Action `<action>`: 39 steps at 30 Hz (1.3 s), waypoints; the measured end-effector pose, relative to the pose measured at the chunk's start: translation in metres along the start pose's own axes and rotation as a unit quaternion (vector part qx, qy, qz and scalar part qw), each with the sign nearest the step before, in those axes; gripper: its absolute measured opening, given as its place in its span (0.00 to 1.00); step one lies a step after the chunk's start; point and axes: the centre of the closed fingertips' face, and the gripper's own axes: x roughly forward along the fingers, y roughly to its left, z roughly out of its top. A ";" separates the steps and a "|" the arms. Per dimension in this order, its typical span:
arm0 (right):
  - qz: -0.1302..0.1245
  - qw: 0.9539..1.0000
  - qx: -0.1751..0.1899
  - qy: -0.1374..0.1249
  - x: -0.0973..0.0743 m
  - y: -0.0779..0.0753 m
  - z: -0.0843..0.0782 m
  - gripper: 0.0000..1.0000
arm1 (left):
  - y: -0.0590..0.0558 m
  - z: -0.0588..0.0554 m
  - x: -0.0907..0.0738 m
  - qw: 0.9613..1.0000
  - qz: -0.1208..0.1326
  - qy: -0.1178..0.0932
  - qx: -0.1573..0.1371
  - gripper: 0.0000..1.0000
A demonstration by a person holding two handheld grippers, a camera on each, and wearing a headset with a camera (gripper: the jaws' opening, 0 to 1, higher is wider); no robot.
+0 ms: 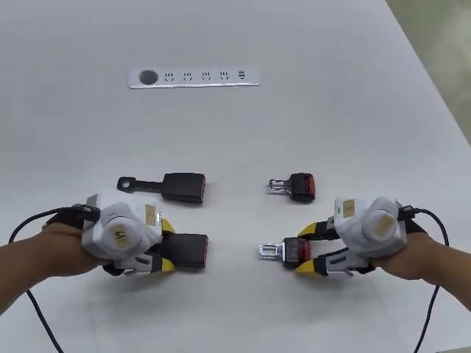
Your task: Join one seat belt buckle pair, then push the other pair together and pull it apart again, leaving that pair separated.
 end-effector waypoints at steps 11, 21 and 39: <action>0.002 1.000 -0.013 -0.017 0.018 0.009 0.026 0.32 | 0.001 -0.001 0.001 1.000 0.015 0.017 -0.021 0.32; 0.036 0.998 -0.019 -0.045 0.049 0.021 0.068 0.32 | -0.001 0.002 -0.001 1.000 0.008 0.025 -0.010 0.32; 0.039 0.998 -0.022 -0.051 0.064 0.030 0.092 0.31 | -0.004 -0.001 -0.002 0.999 0.006 0.054 -0.005 0.32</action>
